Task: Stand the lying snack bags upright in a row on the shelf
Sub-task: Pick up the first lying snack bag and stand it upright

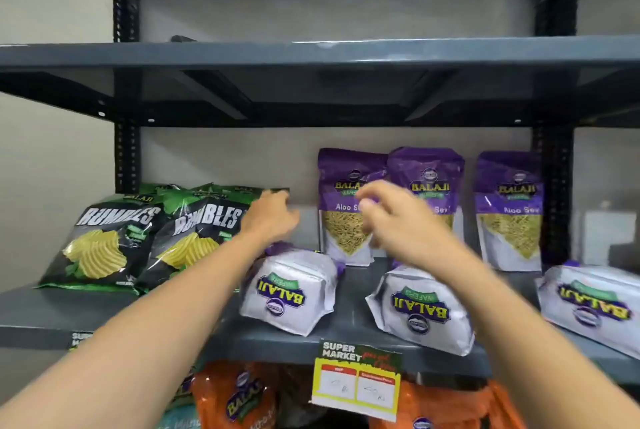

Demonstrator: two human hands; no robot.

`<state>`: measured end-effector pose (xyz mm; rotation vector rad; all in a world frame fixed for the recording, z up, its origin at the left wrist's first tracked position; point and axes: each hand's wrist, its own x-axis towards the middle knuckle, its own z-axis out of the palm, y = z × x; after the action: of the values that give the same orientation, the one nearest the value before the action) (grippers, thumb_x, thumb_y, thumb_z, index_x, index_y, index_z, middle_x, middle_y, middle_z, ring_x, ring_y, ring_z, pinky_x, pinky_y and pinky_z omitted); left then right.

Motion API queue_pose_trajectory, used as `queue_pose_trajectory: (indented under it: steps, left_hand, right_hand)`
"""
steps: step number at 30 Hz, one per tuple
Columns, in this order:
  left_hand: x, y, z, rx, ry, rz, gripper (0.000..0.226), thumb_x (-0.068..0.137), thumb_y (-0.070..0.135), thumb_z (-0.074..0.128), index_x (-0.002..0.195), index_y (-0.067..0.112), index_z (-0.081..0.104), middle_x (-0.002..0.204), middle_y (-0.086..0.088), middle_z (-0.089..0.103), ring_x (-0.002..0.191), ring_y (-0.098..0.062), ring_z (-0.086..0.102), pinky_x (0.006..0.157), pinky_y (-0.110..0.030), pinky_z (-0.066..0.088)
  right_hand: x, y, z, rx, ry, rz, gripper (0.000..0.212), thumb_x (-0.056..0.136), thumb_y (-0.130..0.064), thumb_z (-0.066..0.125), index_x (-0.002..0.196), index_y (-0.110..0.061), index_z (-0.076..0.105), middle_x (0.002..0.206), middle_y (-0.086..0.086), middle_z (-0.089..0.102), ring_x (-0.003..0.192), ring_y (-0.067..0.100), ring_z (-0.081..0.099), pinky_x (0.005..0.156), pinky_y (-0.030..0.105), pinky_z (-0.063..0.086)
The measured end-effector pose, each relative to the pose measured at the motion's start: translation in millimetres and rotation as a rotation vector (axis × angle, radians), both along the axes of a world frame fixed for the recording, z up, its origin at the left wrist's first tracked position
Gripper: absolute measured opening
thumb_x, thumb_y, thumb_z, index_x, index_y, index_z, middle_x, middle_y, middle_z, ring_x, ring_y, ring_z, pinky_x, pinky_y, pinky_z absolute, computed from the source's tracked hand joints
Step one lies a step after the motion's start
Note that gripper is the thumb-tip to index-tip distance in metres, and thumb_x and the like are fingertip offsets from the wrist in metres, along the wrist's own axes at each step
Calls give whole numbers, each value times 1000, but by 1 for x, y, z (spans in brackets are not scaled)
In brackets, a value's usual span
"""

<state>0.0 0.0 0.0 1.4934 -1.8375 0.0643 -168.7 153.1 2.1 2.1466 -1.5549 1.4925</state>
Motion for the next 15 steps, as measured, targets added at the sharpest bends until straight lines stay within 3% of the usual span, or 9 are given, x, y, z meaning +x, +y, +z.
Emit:
queue_pose_trajectory:
  steps: [3, 4, 7, 9, 10, 12, 14, 15]
  left_hand:
    - [18, -10, -13, 338, -2, -78, 35, 90, 25, 56, 117, 5, 66, 129, -15, 64, 116, -30, 60, 95, -31, 46]
    - [21, -8, -17, 418, -39, -81, 39, 91, 27, 56, 119, 2, 65, 129, -15, 63, 116, -30, 60, 92, -30, 47]
    - [20, -5, -28, 576, -50, -145, 45, 95, 32, 49, 127, 1, 58, 135, -15, 58, 111, -26, 58, 82, -26, 41]
    - [20, -7, -32, 618, 101, -192, 41, 95, 25, 51, 126, -1, 57, 133, -18, 58, 101, -24, 57, 77, -27, 41]
    - [21, -10, -35, 615, 149, -188, 41, 93, 24, 55, 125, -2, 57, 131, -20, 60, 101, -26, 60, 74, -27, 43]
    - [24, -17, -39, 547, 249, -192, 41, 89, 21, 62, 123, -2, 58, 121, -19, 64, 104, -28, 64, 67, -26, 46]
    - [27, -18, -39, 464, 403, -235, 35, 85, 12, 66, 117, 1, 59, 103, -12, 65, 93, -26, 63, 72, -26, 47]
    - [28, -18, -39, 431, 471, -256, 35, 83, 8, 68, 116, 6, 58, 98, -9, 65, 89, -24, 62, 74, -27, 49]
  right_hand:
    - [29, -49, -22, 431, 175, -217, 49, 99, -40, 31, 132, -7, 47, 137, 22, 53, 125, 35, 51, 98, 38, 40]
    - [36, -62, -30, 569, 162, -232, 58, 99, -44, 27, 139, -4, 40, 146, 24, 44, 133, 36, 44, 104, 39, 36]
    - [43, -96, -37, 723, 55, -255, 78, 96, -56, 24, 149, 1, 24, 157, 20, 28, 142, 34, 32, 112, 37, 30]
    - [47, -101, -42, 800, -97, -196, 80, 94, -57, 33, 150, 0, 23, 155, 17, 32, 132, 34, 46, 99, 37, 44]
    - [49, -103, -45, 824, -230, -131, 77, 94, -53, 40, 150, -2, 23, 151, 16, 39, 116, 33, 57, 82, 36, 52]
    - [50, -102, -45, 807, -408, -50, 73, 93, -41, 53, 148, -5, 23, 136, 16, 50, 83, 25, 62, 55, 32, 52]
    - [46, -109, -39, 773, -440, -37, 74, 90, -34, 61, 147, -9, 21, 123, 12, 52, 75, 21, 60, 45, 28, 51]
    - [43, -114, -35, 740, -427, -56, 78, 87, -33, 65, 146, -10, 20, 125, 11, 52, 81, 23, 61, 43, 27, 51]
